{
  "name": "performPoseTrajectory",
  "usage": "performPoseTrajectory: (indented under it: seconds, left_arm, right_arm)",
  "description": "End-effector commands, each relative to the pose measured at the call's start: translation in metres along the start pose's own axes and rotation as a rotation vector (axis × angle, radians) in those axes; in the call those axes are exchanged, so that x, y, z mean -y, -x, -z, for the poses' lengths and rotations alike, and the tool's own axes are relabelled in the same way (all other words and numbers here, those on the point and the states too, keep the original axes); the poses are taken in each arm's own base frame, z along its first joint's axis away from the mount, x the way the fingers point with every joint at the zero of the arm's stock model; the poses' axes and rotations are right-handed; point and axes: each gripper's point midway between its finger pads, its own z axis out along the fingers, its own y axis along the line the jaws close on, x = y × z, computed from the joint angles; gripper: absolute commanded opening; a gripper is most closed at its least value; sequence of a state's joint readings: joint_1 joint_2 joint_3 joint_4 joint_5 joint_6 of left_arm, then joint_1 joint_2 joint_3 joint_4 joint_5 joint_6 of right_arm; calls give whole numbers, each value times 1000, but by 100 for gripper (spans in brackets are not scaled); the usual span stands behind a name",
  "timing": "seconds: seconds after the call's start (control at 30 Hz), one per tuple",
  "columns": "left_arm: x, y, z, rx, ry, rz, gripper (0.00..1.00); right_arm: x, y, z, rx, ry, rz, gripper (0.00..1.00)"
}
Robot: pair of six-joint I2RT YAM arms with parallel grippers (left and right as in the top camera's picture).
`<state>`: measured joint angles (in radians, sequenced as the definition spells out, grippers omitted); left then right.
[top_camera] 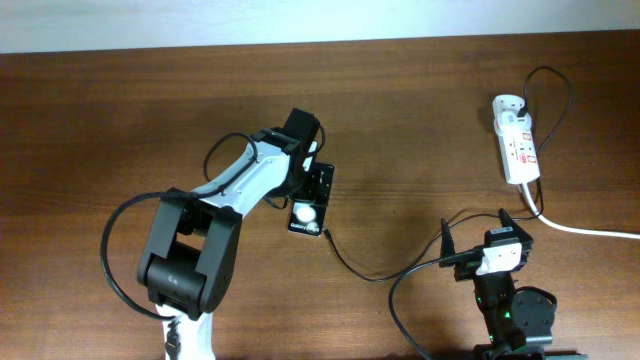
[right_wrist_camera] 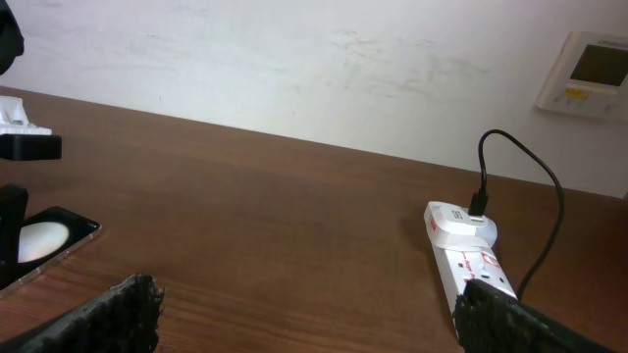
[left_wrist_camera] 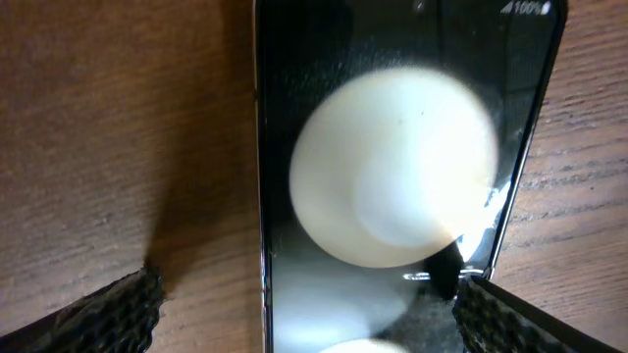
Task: Plug charger to phone and switch on socket
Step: 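Grasp the phone's bottom edge with the left gripper and align it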
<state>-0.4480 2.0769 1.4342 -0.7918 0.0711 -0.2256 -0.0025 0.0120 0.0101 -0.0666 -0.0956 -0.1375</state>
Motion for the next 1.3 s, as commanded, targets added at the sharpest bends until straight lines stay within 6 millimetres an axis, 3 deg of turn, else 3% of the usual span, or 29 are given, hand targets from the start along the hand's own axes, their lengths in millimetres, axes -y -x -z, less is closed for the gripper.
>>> performPoseTrajectory:
  seconds: [0.0,0.17,0.23,0.37,0.43,0.47,0.5,0.63,0.73,0.77,0.83,0.97,1.03,1.1,1.2,1.27]
  left_arm:
    - [2,-22,-32,-95,-28,-40,99]
    - [16,6,2,-61,-35,-50,99]
    - [29,-1,-2,-70,-30,-60,99]
    - [34,-22,-33,-104,101,-43,99]
    - [19,-29,-44,-134,178,-48,97]
    - [3,-31,-43,-149,239,-40,87]
    - [-15,-32,-40,-161,282,-18,84]
    - [-77,-29,-33,-203,294,115,86]
    - [-100,-27,-31,-203,277,186,92]
    - [-99,-25,-32,-198,265,191,98]
    - [-91,-25,-33,-198,238,186,99]
    - [-71,-50,-29,-305,181,313,100]
    - [-59,-55,-29,-324,172,287,93]
    - [-45,-54,-32,-313,166,140,84]
    - [-53,-51,-30,-295,272,-11,84]
    - [-72,-42,-26,-255,380,-27,97]
  right_arm:
    - [1,-2,0,-5,-4,0,99]
    - [1,-2,0,-5,-4,0,99]
    - [1,-2,0,-5,-4,0,99]
    - [1,-2,0,-5,-4,0,99]
    - [1,-2,0,-5,-4,0,99]
    - [1,-2,0,-5,-4,0,99]
    - [1,-2,0,-5,-4,0,99]
    - [1,-2,0,-5,-4,0,99]
    - [1,-2,0,-5,-4,0,99]
    - [1,-2,0,-5,-4,0,99]
    - [1,-2,0,-5,-4,0,99]
    - [1,-2,0,-5,-4,0,99]
    - [1,-2,0,-5,-4,0,99]
    - [1,-2,0,-5,-4,0,99]
    - [1,-2,0,-5,-4,0,99]
    - [1,-2,0,-5,-4,0,99]
